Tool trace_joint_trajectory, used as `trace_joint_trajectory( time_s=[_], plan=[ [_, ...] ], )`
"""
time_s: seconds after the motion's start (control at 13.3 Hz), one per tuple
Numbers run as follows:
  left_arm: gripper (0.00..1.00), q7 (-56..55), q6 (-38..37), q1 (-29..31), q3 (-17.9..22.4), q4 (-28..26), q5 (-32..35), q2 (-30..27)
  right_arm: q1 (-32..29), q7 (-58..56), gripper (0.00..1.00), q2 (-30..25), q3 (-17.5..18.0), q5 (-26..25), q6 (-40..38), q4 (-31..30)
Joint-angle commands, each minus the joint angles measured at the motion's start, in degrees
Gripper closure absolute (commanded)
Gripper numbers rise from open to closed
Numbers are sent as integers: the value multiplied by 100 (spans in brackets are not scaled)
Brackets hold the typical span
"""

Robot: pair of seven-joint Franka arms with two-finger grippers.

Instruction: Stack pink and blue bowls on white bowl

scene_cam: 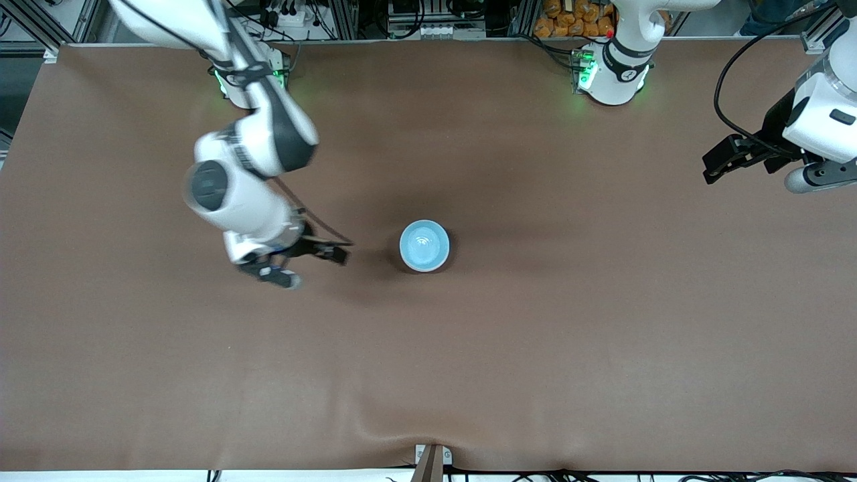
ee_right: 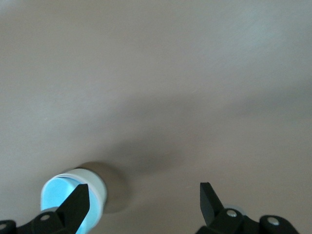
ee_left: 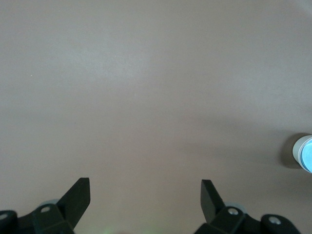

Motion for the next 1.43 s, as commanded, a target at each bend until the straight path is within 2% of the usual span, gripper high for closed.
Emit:
trace_joint_trajectory(
  time_s=[0.0,0.23,0.45,0.6,0.75,0.98,1.35],
  plan=[
    [0,111,23,9,29,-80,-93,-102,-596,-637,0,-482,77,-369,-422,-199],
    [0,111,23,0,29,-80,-93,-102,-1079,-1445,0,-991,77,-950,-967,-216],
    [0,111,14,1,29,-80,-93,-102,-1686,-2552,0,-1458,112,-977,-1459,-225],
    [0,111,14,0,29,-72,-93,-111,-1977,-2739,0,-1660,112,-995,-1845,-155],
    [0,119,14,9,38,-63,-93,-111,-2118,-2950,0,-1828,130,-1134,-2416,125],
    [0,128,5,0,38,-45,-93,-102,-2407,-3090,0,-1767,156,-1162,-3426,1204],
    [0,304,14,-17,29,16,-14,-76,-2522,-3355,0,-1784,147,-1293,-4246,1725]
  ],
)
